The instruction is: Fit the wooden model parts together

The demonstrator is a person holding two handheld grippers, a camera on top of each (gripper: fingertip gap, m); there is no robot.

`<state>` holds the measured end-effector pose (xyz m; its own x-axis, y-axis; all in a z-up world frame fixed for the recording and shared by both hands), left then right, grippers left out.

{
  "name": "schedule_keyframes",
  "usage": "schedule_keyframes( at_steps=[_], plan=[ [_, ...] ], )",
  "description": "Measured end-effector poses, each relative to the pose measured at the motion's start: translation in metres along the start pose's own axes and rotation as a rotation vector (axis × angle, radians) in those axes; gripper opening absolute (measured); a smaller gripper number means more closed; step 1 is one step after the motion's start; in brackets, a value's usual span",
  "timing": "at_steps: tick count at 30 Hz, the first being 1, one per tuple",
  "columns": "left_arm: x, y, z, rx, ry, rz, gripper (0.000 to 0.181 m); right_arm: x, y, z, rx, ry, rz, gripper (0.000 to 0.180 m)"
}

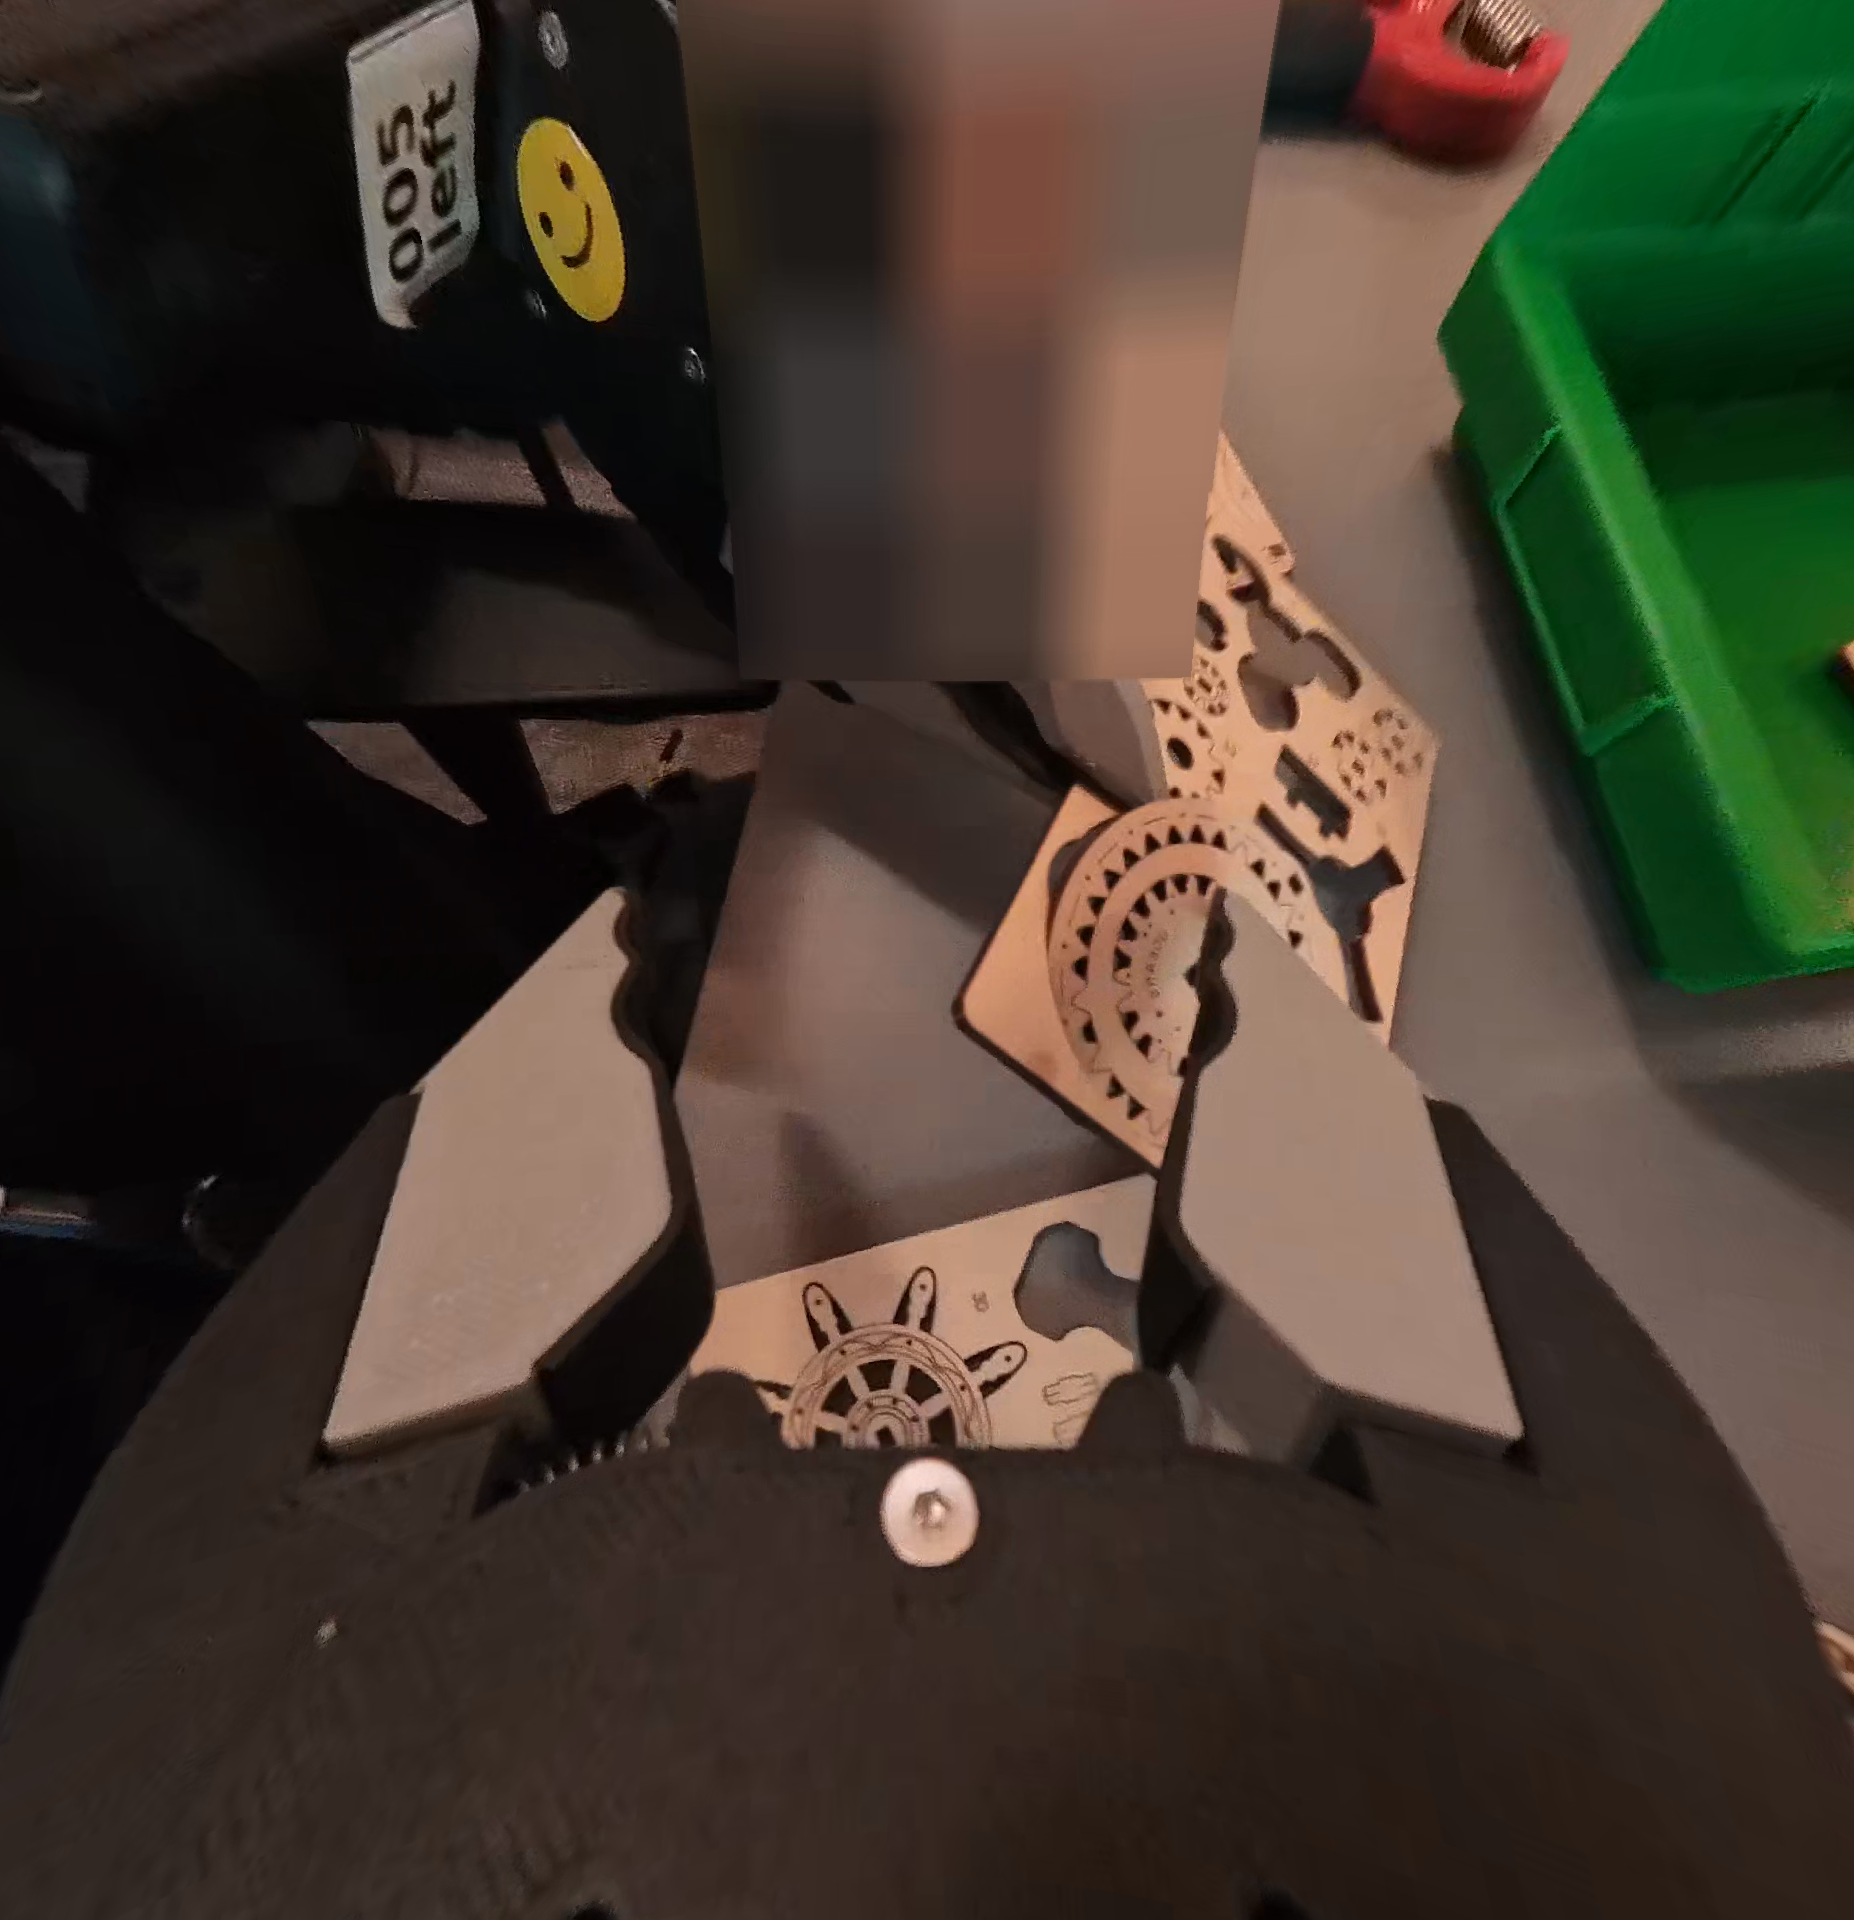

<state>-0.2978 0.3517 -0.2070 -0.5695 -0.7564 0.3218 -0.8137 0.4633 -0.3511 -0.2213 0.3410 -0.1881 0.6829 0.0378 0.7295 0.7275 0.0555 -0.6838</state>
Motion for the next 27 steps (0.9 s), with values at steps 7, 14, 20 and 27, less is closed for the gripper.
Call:
schedule_keyframes(
  at_steps=[7, 14, 20, 27],
  plan=[
    [0.001, 0.001, 0.003, -0.08, -0.024, -0.006, 0.0, 0.023, -0.007, -0.001, 0.115, -0.005, -0.003, 0.109],
    [0.004, -0.002, 0.003, -0.152, -0.068, -0.025, 0.0, 0.002, 0.013, 0.001, 0.19, 0.041, -0.323, 0.094],
    [0.006, 0.003, -0.006, -0.105, -0.092, -0.02, 0.001, -0.008, 0.011, -0.003, 0.134, -0.092, -0.272, 0.088],
    [0.023, 0.031, -0.021, -0.16, -0.147, -0.075, 0.001, 0.071, -0.023, 0.015, 0.024, 0.117, 0.222, 0.095]
  ],
)
Point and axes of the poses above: each gripper's, where its closed fingertips meet, x back along the fingers, y out of its underside, z = x × y across the jaws, the point moved 5 cm from there along x, back along the fingers, and after that the axes turned 7 degrees about -z, right-handed, at the moved point
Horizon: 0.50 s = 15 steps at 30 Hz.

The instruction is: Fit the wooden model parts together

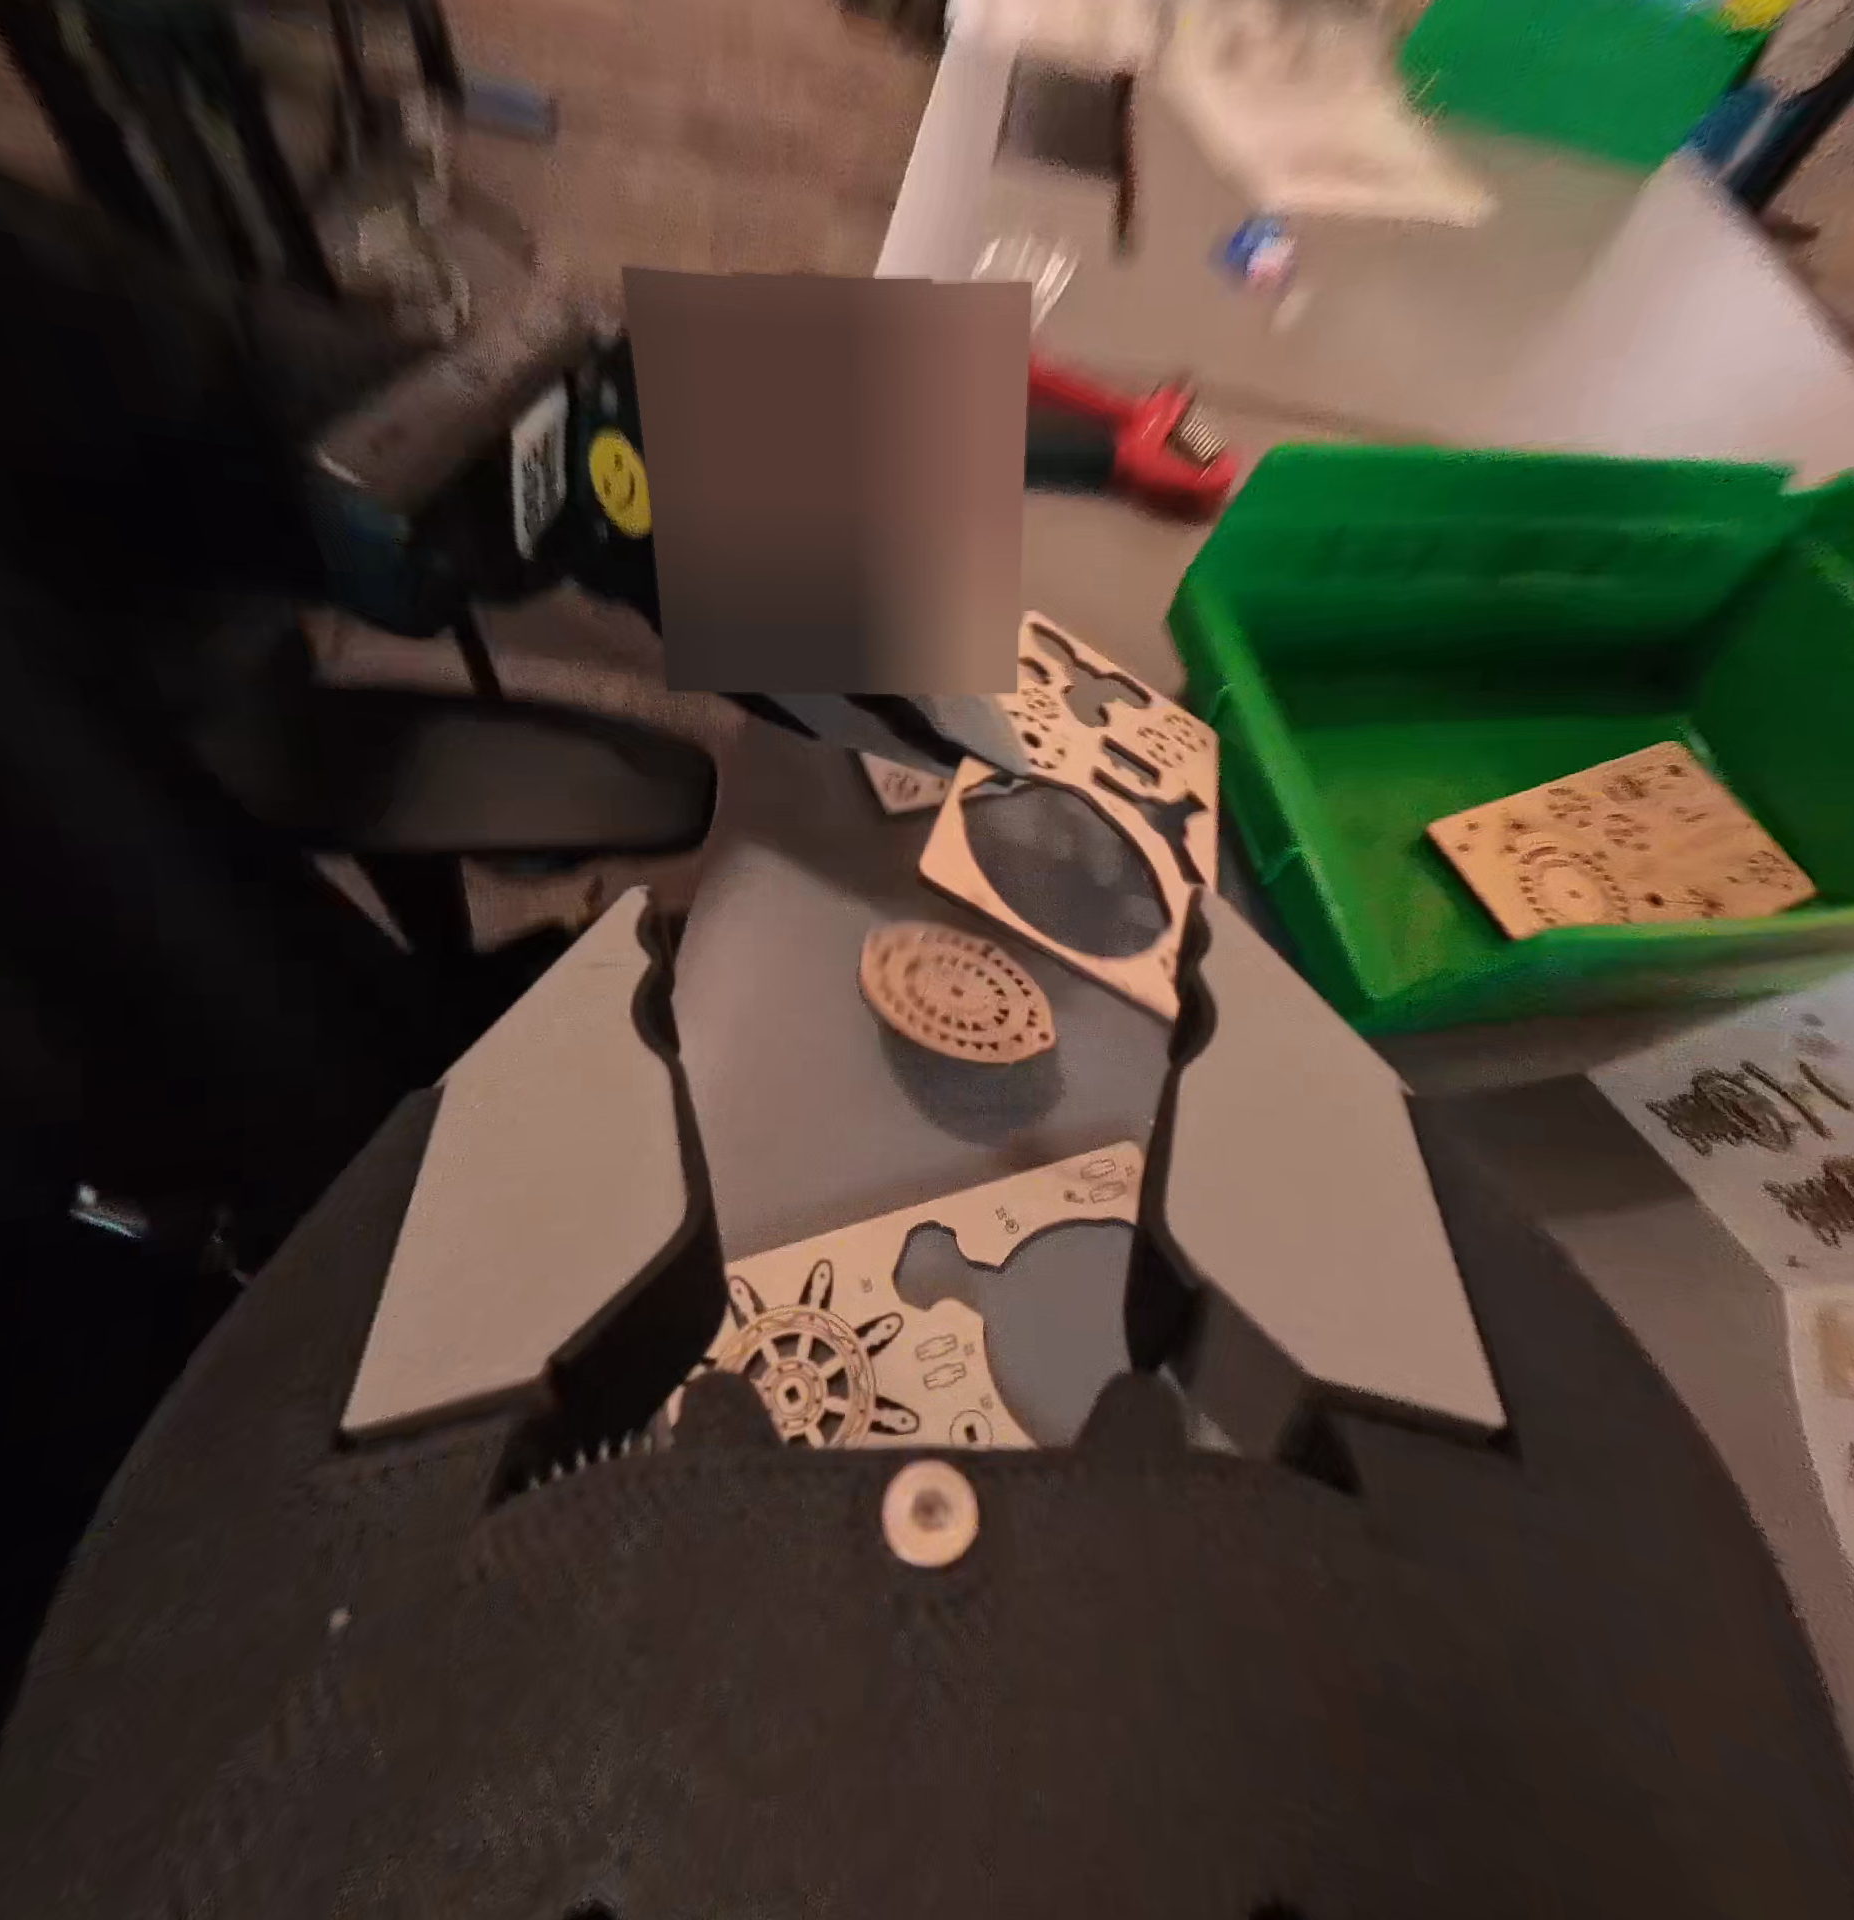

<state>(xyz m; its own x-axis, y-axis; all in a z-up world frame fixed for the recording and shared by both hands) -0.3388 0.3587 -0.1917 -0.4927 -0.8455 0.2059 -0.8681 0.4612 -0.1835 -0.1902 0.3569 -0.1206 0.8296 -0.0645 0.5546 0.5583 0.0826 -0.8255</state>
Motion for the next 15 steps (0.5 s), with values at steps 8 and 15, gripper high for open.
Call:
schedule_keyframes(
  at_steps=[8, 15],
  plan=[
    [0.035, 0.036, 0.018, -0.068, 0.135, -0.051, 0.001, -0.047, 0.061, -0.006, -0.176, -0.098, -0.234, 0.093],
    [0.042, 0.062, 0.037, -0.017, 0.237, -0.189, 0.022, -0.114, 0.073, 0.016, -0.181, -0.026, -0.437, 0.107]
  ],
)
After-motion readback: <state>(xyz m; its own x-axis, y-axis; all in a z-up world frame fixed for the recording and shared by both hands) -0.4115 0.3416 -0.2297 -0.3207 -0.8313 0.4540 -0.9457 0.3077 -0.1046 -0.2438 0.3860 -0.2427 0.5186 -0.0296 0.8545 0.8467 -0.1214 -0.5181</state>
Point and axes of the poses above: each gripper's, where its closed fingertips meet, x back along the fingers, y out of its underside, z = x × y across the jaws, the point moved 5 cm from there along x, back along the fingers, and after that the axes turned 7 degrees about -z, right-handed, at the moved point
